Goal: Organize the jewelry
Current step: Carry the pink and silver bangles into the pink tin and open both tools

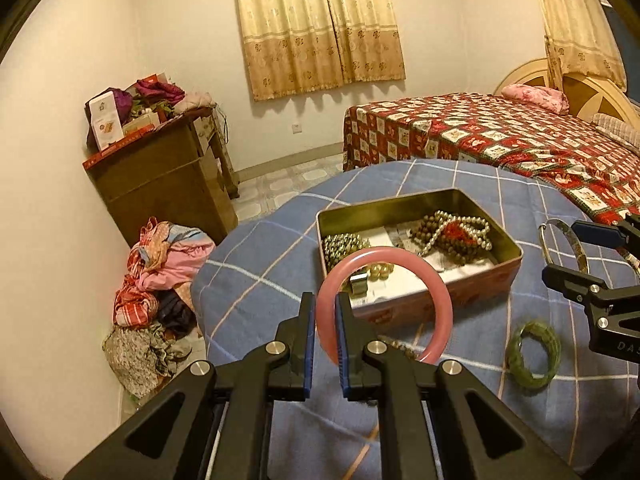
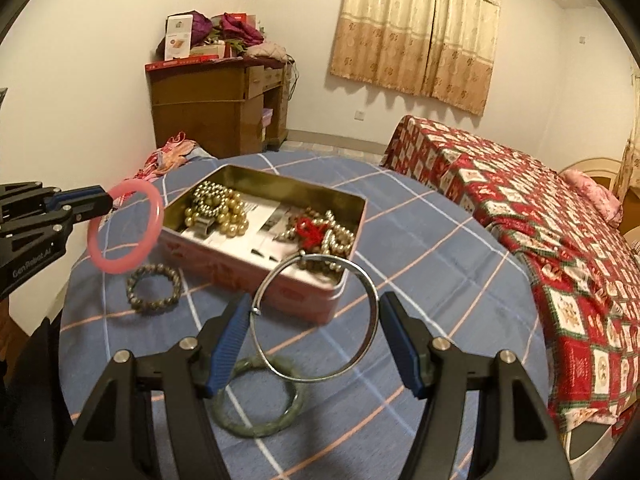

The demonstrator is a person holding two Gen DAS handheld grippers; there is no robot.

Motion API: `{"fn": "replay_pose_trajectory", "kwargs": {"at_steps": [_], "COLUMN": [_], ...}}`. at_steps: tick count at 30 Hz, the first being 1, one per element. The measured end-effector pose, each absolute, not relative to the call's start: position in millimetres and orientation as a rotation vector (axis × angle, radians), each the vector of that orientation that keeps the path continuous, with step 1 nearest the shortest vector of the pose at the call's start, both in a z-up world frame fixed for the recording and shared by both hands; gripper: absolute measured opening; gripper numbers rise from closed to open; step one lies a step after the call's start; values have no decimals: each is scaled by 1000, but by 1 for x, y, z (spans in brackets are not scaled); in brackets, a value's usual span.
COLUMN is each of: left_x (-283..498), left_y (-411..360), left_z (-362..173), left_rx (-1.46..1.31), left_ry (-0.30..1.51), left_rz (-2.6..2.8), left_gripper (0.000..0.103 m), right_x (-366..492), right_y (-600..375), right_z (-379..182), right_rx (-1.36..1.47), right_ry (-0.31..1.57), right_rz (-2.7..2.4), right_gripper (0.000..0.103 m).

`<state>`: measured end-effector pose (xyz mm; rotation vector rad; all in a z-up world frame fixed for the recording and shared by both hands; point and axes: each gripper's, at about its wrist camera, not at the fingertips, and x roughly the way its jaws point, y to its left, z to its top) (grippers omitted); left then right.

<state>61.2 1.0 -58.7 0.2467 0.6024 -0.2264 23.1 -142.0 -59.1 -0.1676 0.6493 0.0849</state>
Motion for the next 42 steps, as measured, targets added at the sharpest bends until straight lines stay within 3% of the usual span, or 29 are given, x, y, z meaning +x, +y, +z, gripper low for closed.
{"fn": "replay_pose_trajectory", "kwargs": {"at_steps": [42], "left_x": [138], "left_y": [-29], "left_z": [-29], "left_rx": [280], "left_ry": [553], "left_rz": [-228], "left_gripper": [9], "right_x": [96], "right_y": [-144], "right_z": [-25], "right_rx": [-242], "right_ry": [621], "right_rz": [35], "right_gripper": [68]}}
